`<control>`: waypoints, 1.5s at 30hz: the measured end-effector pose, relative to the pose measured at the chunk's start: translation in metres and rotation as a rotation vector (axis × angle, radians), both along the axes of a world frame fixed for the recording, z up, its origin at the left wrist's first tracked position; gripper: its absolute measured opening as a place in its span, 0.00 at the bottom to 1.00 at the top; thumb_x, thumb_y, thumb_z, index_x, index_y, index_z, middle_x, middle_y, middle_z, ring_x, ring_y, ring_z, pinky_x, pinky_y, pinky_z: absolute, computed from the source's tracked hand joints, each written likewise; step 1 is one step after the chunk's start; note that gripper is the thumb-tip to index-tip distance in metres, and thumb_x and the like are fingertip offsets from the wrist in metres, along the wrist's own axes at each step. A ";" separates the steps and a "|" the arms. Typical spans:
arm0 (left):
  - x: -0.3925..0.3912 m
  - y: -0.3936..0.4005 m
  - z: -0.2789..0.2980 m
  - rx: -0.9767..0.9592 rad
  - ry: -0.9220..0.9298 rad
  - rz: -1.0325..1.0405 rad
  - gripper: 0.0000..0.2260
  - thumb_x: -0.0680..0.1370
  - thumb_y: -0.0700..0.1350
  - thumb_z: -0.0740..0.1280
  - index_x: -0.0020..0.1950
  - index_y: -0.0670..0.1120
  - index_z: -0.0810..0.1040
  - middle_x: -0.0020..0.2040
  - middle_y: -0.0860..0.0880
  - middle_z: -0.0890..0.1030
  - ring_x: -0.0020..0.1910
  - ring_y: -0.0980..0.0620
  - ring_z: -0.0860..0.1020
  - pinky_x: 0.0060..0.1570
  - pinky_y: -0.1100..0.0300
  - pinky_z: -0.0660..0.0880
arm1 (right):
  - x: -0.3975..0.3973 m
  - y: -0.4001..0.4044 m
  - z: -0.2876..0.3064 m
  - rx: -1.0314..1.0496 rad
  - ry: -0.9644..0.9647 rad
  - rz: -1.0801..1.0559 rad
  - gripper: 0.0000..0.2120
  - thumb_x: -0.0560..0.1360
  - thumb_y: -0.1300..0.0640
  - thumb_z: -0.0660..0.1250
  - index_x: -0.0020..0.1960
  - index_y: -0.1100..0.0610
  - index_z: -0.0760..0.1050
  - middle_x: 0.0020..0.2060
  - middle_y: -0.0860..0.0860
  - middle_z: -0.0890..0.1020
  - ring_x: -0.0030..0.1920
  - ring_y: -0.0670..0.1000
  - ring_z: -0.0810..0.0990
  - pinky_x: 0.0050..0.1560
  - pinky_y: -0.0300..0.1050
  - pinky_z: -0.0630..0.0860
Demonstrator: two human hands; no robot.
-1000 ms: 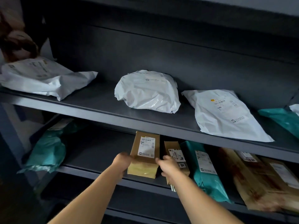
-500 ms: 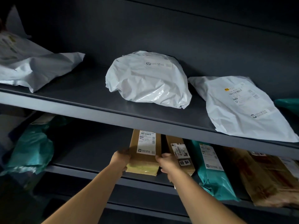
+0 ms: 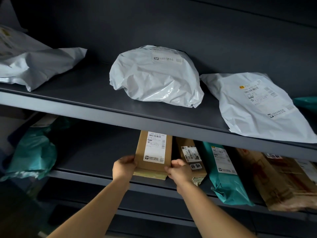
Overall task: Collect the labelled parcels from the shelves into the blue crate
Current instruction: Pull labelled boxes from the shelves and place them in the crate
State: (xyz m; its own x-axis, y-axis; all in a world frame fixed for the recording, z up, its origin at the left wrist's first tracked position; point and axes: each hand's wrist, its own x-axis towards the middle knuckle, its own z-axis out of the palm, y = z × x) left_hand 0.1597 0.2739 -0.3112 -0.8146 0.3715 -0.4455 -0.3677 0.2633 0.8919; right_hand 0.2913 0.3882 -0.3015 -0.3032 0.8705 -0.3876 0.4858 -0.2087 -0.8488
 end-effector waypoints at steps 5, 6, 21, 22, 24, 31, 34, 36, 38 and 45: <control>0.002 -0.006 -0.008 0.118 -0.046 0.049 0.13 0.74 0.32 0.68 0.54 0.46 0.82 0.47 0.50 0.83 0.53 0.47 0.80 0.63 0.49 0.74 | 0.001 -0.007 -0.001 0.078 0.040 -0.003 0.15 0.69 0.62 0.74 0.56 0.56 0.78 0.50 0.49 0.80 0.56 0.52 0.80 0.60 0.52 0.77; 0.002 -0.007 -0.008 0.134 -0.049 0.059 0.13 0.74 0.32 0.68 0.55 0.45 0.82 0.49 0.49 0.83 0.54 0.47 0.80 0.63 0.49 0.74 | 0.002 -0.008 -0.001 0.089 0.045 0.003 0.16 0.70 0.62 0.74 0.56 0.57 0.78 0.50 0.49 0.79 0.56 0.52 0.79 0.60 0.52 0.77; 0.000 -0.013 -0.012 0.110 -0.018 0.097 0.14 0.74 0.35 0.69 0.58 0.45 0.82 0.53 0.47 0.83 0.56 0.46 0.79 0.63 0.48 0.74 | 0.000 -0.008 0.000 0.070 0.064 0.041 0.17 0.70 0.62 0.74 0.58 0.57 0.78 0.53 0.50 0.82 0.55 0.53 0.81 0.60 0.52 0.78; 0.000 -0.013 -0.012 0.083 -0.005 0.100 0.13 0.75 0.35 0.69 0.58 0.45 0.82 0.54 0.48 0.82 0.56 0.46 0.79 0.63 0.48 0.74 | -0.001 -0.007 0.000 0.060 0.053 0.051 0.17 0.70 0.62 0.74 0.58 0.57 0.79 0.54 0.51 0.82 0.55 0.53 0.81 0.59 0.52 0.78; -0.001 -0.013 -0.011 0.035 0.023 0.084 0.13 0.75 0.37 0.68 0.59 0.45 0.81 0.54 0.47 0.82 0.56 0.45 0.79 0.62 0.48 0.75 | -0.003 -0.006 0.000 0.032 0.033 0.063 0.17 0.70 0.62 0.74 0.59 0.57 0.78 0.54 0.52 0.82 0.54 0.53 0.81 0.58 0.52 0.78; 0.000 -0.007 0.005 -0.159 0.184 -0.041 0.15 0.77 0.38 0.64 0.61 0.47 0.80 0.50 0.47 0.82 0.50 0.46 0.79 0.54 0.52 0.77 | -0.003 -0.002 0.004 -0.077 0.009 0.086 0.20 0.72 0.64 0.71 0.63 0.60 0.75 0.54 0.56 0.82 0.48 0.52 0.81 0.55 0.51 0.81; 0.010 0.001 0.008 -0.261 0.285 -0.092 0.24 0.76 0.44 0.64 0.73 0.49 0.66 0.63 0.46 0.76 0.62 0.43 0.74 0.62 0.47 0.72 | -0.001 0.000 0.010 -0.051 0.015 0.080 0.15 0.72 0.61 0.71 0.59 0.57 0.78 0.51 0.53 0.82 0.44 0.50 0.80 0.53 0.50 0.81; 0.023 0.011 0.014 -0.389 0.427 -0.163 0.30 0.76 0.49 0.65 0.76 0.51 0.58 0.70 0.45 0.68 0.70 0.43 0.66 0.70 0.42 0.61 | 0.002 0.006 0.015 0.001 0.030 0.052 0.10 0.73 0.59 0.70 0.54 0.55 0.81 0.50 0.53 0.84 0.44 0.52 0.82 0.52 0.52 0.82; 0.040 0.025 0.024 -0.429 0.607 -0.215 0.32 0.76 0.49 0.65 0.77 0.50 0.55 0.74 0.46 0.62 0.75 0.45 0.58 0.74 0.43 0.49 | 0.009 0.017 0.021 0.079 0.037 0.013 0.07 0.74 0.59 0.69 0.51 0.53 0.82 0.50 0.53 0.85 0.48 0.53 0.83 0.52 0.52 0.81; 0.085 0.076 0.042 -0.123 0.764 -0.542 0.28 0.77 0.40 0.64 0.76 0.48 0.59 0.72 0.46 0.66 0.71 0.46 0.66 0.70 0.54 0.65 | 0.057 0.075 0.032 0.190 -0.128 -0.137 0.13 0.74 0.63 0.64 0.56 0.54 0.81 0.55 0.53 0.84 0.54 0.55 0.82 0.55 0.46 0.78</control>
State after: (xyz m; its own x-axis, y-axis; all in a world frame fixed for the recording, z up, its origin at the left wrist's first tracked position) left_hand 0.2452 0.3496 -0.2689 -0.6325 0.7708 0.0758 0.5046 0.3358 0.7953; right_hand 0.3482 0.4634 -0.2693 -0.1371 0.9609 -0.2407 0.5697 -0.1223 -0.8127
